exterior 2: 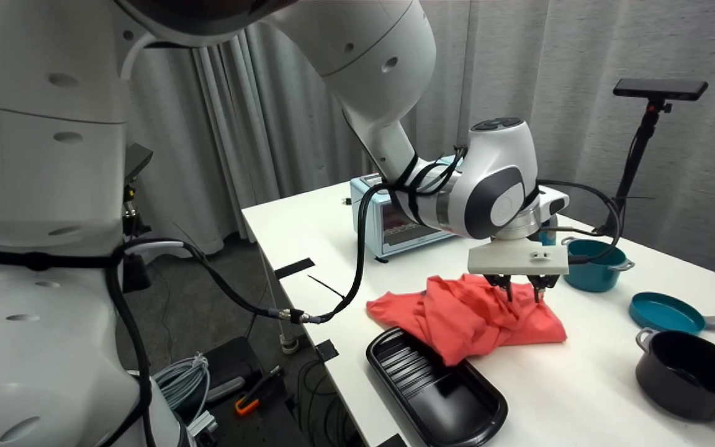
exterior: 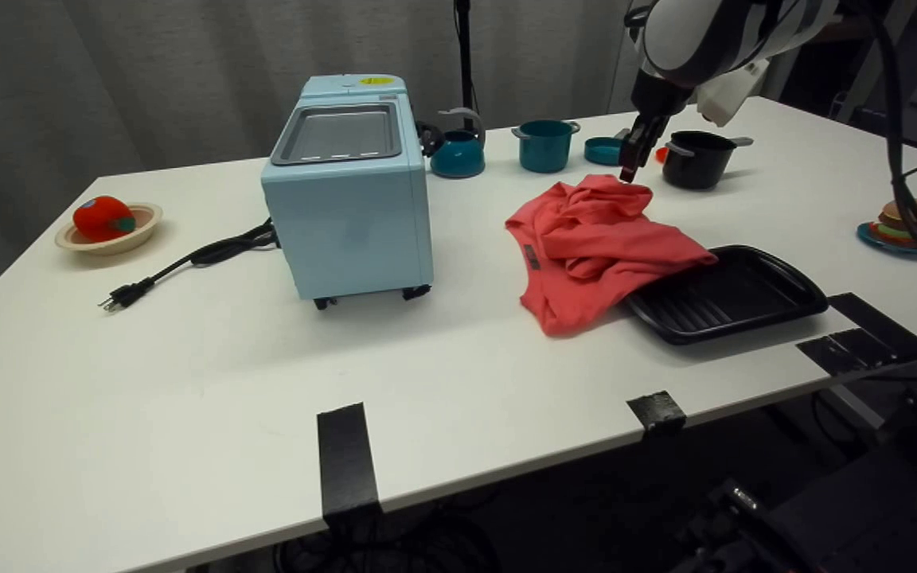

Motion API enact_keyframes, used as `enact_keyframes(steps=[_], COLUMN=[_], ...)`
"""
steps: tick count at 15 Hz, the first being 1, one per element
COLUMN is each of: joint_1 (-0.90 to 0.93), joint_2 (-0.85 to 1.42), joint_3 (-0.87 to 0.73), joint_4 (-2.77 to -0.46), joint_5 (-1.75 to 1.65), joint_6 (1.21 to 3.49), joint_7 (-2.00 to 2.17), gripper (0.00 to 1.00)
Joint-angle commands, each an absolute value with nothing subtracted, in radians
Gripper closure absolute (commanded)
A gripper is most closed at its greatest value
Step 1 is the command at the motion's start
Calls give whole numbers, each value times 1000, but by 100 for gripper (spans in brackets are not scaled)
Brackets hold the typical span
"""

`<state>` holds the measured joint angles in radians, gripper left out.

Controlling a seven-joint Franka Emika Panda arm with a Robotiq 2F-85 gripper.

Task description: Fold the sweatshirt from bottom to top

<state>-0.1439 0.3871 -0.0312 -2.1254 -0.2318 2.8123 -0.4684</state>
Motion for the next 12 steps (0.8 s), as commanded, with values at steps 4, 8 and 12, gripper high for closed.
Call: enact_keyframes(steps=[4,8,12], joint_1=[-163,-168,-168], joint_2=[451,470,488], joint_3=[-18,-10,-15], joint_4=[-2023,-1989,-1939], joint_5=[-214,-196,-191], joint_6=[2690,2615,2552], joint_7=[-479,-486,-481], gripper=[0,25,46])
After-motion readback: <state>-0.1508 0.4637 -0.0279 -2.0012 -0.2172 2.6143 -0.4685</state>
